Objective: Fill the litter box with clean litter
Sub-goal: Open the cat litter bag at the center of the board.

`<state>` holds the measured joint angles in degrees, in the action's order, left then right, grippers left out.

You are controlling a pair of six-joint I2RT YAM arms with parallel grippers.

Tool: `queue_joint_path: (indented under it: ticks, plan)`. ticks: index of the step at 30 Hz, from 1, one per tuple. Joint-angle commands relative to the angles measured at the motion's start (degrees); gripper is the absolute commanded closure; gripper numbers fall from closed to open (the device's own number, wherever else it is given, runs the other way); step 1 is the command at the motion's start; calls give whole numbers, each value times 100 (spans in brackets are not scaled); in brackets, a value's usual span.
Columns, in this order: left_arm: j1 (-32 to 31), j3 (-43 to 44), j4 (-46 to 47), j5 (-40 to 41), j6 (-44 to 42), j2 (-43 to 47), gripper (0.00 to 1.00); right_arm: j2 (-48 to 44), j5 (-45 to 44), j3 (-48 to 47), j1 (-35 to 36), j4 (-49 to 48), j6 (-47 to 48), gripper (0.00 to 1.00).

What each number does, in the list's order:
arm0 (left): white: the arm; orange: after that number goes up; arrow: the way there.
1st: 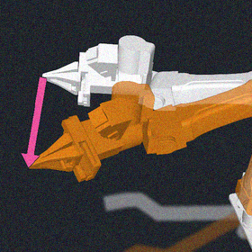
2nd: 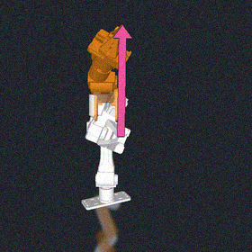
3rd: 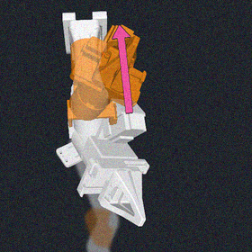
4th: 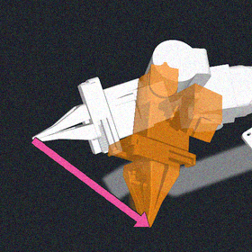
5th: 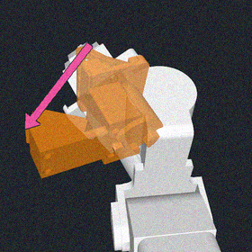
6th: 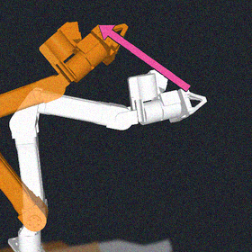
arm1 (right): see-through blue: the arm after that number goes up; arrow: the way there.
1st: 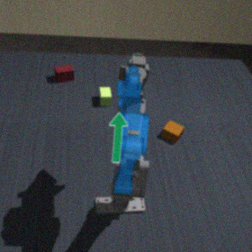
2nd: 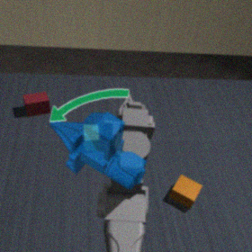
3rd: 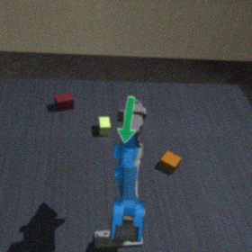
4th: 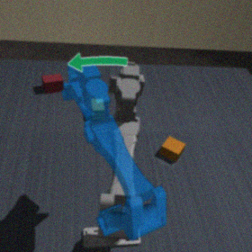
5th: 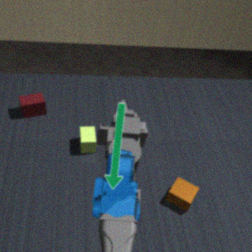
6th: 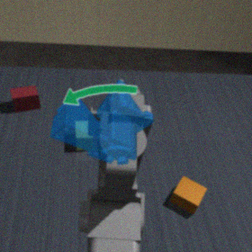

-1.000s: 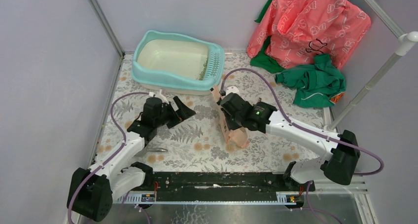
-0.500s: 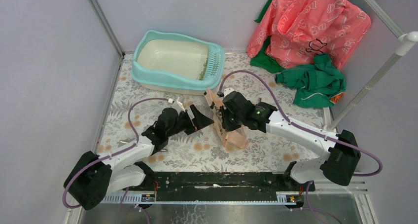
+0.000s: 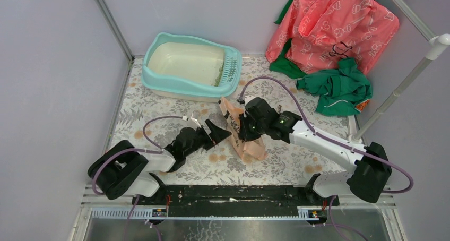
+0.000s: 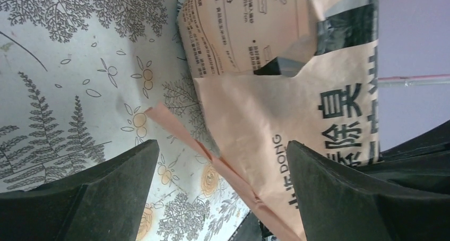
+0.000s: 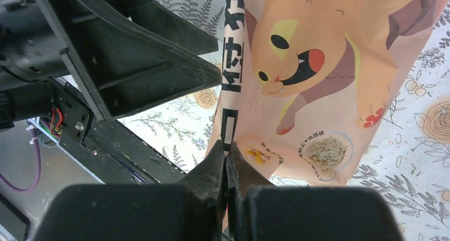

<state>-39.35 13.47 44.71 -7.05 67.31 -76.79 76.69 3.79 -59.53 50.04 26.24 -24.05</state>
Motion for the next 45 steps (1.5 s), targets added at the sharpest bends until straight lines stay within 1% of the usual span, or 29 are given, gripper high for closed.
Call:
queue_joint_path:
  ticks: [1, 8, 11, 13, 19, 27, 28, 29, 30, 31, 32, 34, 35, 37, 38, 41, 45]
  plan:
    - [-144, -276, 2223, 574, 7, -547, 2, -332, 558, -5, -134, -425, -151, 96]
    - [-705, -719, 4699, 1567, 207, -1636, 1, -441, 1034, 200, -331, -644, -317, 96]
    - [-1078, -646, 4747, 2167, 222, -1812, 1, -448, 1164, 252, -372, -677, -361, 97]
    - [-1261, -554, 4749, 2400, 183, -1846, 1, -476, 1180, 278, -385, -681, -378, 97]
    - [-1373, -368, 4753, 2689, 249, -2014, 1, -613, 1274, 353, -475, -660, -388, 97]
    - [-1514, -71, 4758, 2659, 347, -2332, 1, -815, 1344, 406, -627, -574, -346, 96]
    - [-1552, -46, 4753, 2649, 326, -2339, 3, -840, 1323, 407, -652, -549, -333, 96]
    - [-1596, -28, 4749, 2657, 289, -2339, 6, -861, 1292, 413, -669, -535, -322, 95]
    - [-1634, -16, 4749, 2667, 272, -2340, 10, -884, 1282, 415, -686, -519, -301, 91]
    - [-1667, -12, 4749, 2679, 266, -2352, 15, -903, 1262, 404, -690, -484, -273, 84]
    - [-1688, -5, 4749, 2686, 270, -2369, 25, -923, 1222, 392, -695, -447, -253, 75]
    - [-1690, 1, 4749, 2676, 274, -2379, 52, -963, 1139, 354, -701, -348, -192, 60]
    - [-1690, 5, 4744, 2656, 262, -2369, 63, -1001, 1089, 334, -702, -274, -169, 54]
    - [-1690, 23, 4717, 2594, 197, -2282, 78, -1082, 930, 292, -705, -144, -108, 44]
    - [-1683, 36, 4653, 2558, 151, -2206, 81, -1137, 836, 273, -700, -62, -71, 40]
    - [-1682, 115, 4026, 2468, 158, -1840, 83, -1312, 541, 185, -701, 227, 57, 37]
    - [-1689, 421, 2374, 2411, 5, -1011, 86, -1470, 93, -18, -699, 664, 233, 36]
